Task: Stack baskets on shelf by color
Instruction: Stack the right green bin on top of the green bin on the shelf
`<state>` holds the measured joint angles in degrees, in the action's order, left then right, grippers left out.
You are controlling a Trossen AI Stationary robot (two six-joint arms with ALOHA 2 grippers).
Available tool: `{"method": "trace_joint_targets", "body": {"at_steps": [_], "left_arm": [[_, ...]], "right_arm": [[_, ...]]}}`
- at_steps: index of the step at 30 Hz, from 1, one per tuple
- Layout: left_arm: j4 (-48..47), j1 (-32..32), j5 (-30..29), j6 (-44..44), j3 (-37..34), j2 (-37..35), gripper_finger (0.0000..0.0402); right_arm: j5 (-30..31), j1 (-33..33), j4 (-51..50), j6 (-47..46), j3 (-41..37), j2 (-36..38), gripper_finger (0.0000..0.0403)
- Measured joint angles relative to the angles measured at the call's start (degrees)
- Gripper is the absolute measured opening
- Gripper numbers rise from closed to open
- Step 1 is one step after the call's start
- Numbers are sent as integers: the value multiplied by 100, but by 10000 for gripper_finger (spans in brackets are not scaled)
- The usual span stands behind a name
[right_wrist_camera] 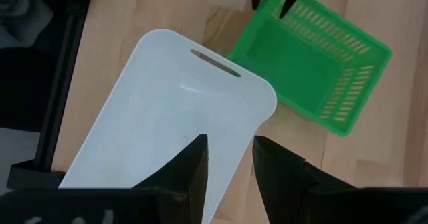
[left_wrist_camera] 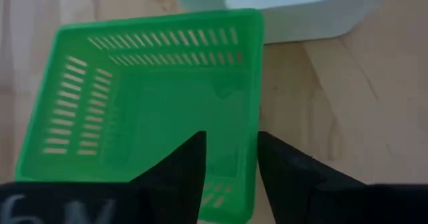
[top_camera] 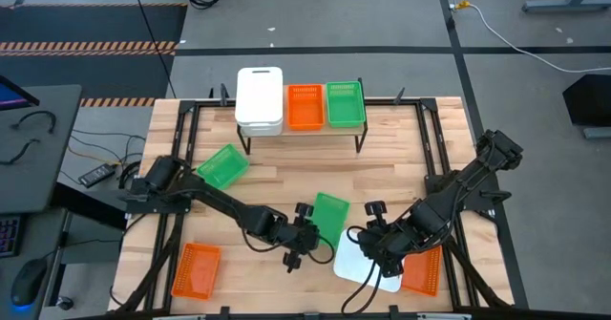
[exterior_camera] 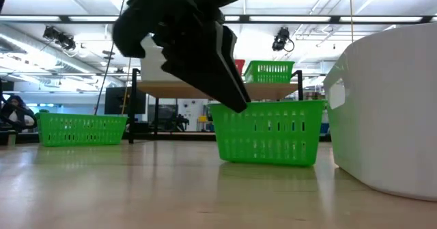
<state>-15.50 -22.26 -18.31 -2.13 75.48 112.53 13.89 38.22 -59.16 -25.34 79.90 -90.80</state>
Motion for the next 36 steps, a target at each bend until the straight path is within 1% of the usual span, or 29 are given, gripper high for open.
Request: {"method": "trace_joint_targets", "body": {"at_steps": [2,5,11,12,14,16,19,22,24,30,34,36], "left_arm": [[-17,117,0,19,0,0,131],[-86,309,46,-2,0,0,106],[97,710,588,-65,0,81,25],[151,763,677,-155,0,124,16],[403,849,781,-230,7,220,13],[557,918,788,-239,13,313,22],[541,1012,810,-235,9,367,30],[544,1122,789,-181,10,317,21],[498,1171,742,-153,89,266,12],[252,1056,683,-314,573,24,12],[-178,928,468,-352,943,17,11],[-161,911,452,-353,1040,20,9]], "right_arm": [[-2,2,0,0,-1,0,124],[0,0,0,0,-2,0,124],[0,0,-2,3,-2,0,124],[-2,0,-4,2,-2,0,124],[-2,2,-2,4,-2,0,124],[-2,2,-4,2,-2,0,124],[-2,2,-29,9,-2,0,124],[8,0,-41,140,-3,0,124],[145,-4,-86,195,-2,0,124],[909,-116,-398,149,-4,0,124],[944,-276,-332,151,-4,0,124],[942,-356,-297,151,-4,0,124]]}}
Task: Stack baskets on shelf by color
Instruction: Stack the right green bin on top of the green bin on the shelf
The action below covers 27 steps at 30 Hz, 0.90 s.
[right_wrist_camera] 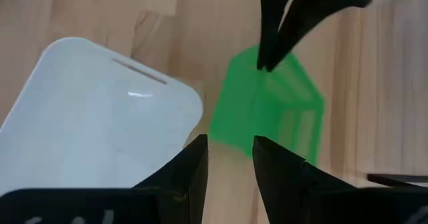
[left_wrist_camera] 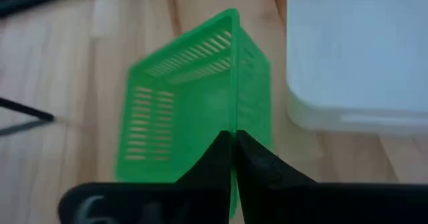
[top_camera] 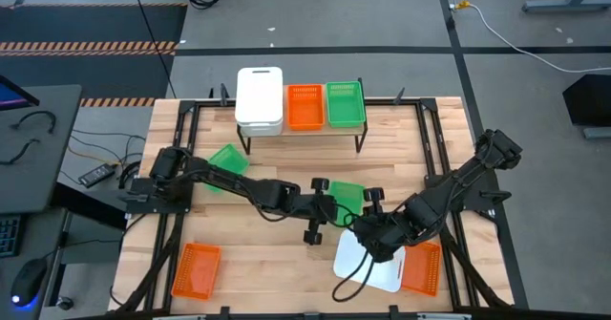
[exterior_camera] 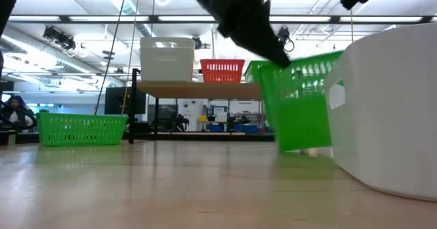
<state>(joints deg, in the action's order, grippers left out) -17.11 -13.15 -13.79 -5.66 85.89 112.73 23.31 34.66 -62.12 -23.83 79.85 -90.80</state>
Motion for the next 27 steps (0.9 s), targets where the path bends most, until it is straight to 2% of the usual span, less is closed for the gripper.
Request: {"method": "trace_joint_targets", "body": {"at_steps": [5,10,17,24,27], "left_arm": [[93,-66,-117,25,9,0,9],[106,-163,-195,44,9,0,9],[135,-282,-423,47,9,0,9],[303,-350,-550,47,9,0,10],[321,-365,-676,45,7,0,10]], "right_arm": [[-124,-186,252,-124,-117,4,124],[-858,-466,1001,-331,-551,4,128],[-296,-571,1001,-338,-691,4,138],[-317,-722,766,-565,-691,4,151],[-541,-777,839,-631,-760,4,154]]}}
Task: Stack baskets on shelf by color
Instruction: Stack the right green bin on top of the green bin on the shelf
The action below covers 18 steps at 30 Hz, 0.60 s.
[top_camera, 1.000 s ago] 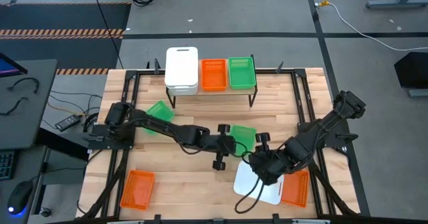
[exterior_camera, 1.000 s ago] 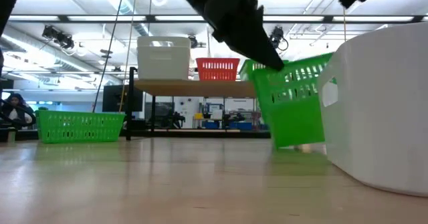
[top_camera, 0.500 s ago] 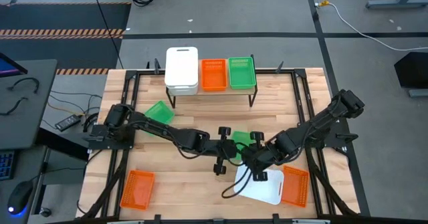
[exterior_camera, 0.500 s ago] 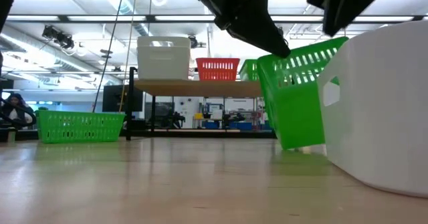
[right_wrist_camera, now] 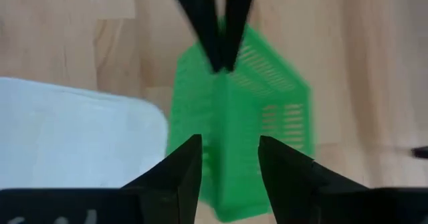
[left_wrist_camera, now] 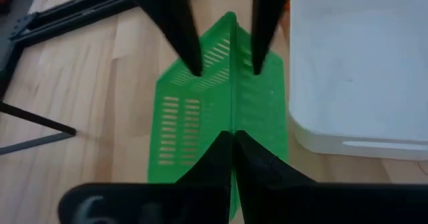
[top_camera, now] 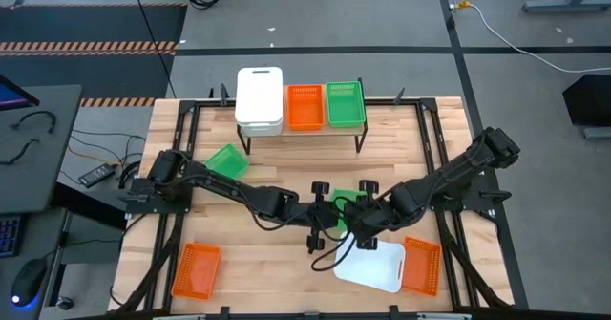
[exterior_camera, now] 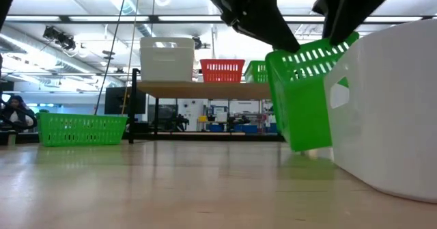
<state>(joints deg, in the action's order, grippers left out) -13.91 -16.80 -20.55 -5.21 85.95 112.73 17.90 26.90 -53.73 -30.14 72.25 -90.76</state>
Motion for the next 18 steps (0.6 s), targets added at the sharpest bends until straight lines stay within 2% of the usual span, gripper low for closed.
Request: {"method": "trace_joint_targets", "body": {"at_steps": [5,9,14,18], "left_arm": [[55,-48,-112,-50,0,0,10],[53,-48,-118,-76,0,2,13],[77,-46,-207,-125,0,4,21],[98,-46,-273,-120,0,2,22]], "right_arm": [[-828,-136,279,-135,-246,-2,146],[-834,-165,408,-82,-349,-2,110],[-792,-231,450,205,-354,-2,22],[-601,-281,374,416,-359,-9,14]]}}
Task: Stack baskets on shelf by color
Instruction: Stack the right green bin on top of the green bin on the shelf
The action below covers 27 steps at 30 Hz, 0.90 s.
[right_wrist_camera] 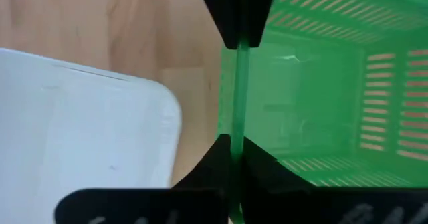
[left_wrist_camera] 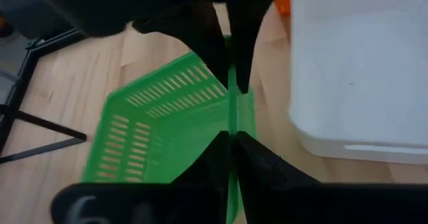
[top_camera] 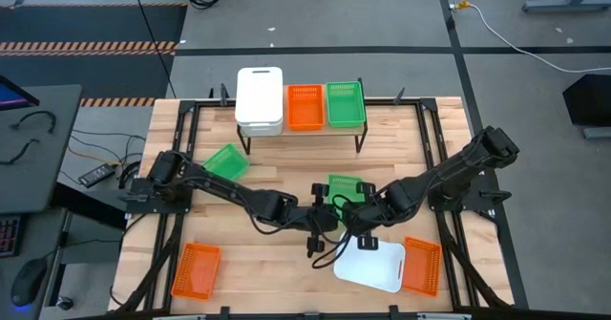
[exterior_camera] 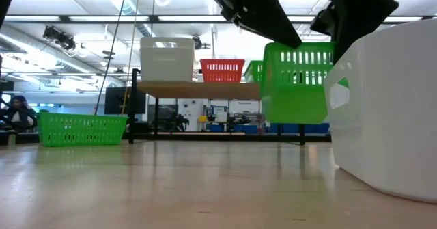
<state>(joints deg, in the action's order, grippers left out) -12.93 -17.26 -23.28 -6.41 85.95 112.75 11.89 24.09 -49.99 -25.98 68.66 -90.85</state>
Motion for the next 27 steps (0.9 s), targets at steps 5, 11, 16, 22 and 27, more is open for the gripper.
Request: {"method": "trace_joint_targets", "body": {"at_steps": [5,11,16,22,27], "left_arm": [[-140,-116,-560,-51,-11,-167,34],[-412,-312,-741,-24,13,-867,58],[-748,-515,-879,90,0,-1509,72],[-1390,-693,-1040,524,4,-2090,71],[-1532,-745,-1030,703,-13,-2257,57]], "right_arm": [[221,-34,-70,244,21,10,7],[252,10,-370,319,4,4,7],[416,31,-663,454,72,3,7],[975,149,-1387,721,671,2,7],[1442,182,-1989,1182,1538,4,7]]}}
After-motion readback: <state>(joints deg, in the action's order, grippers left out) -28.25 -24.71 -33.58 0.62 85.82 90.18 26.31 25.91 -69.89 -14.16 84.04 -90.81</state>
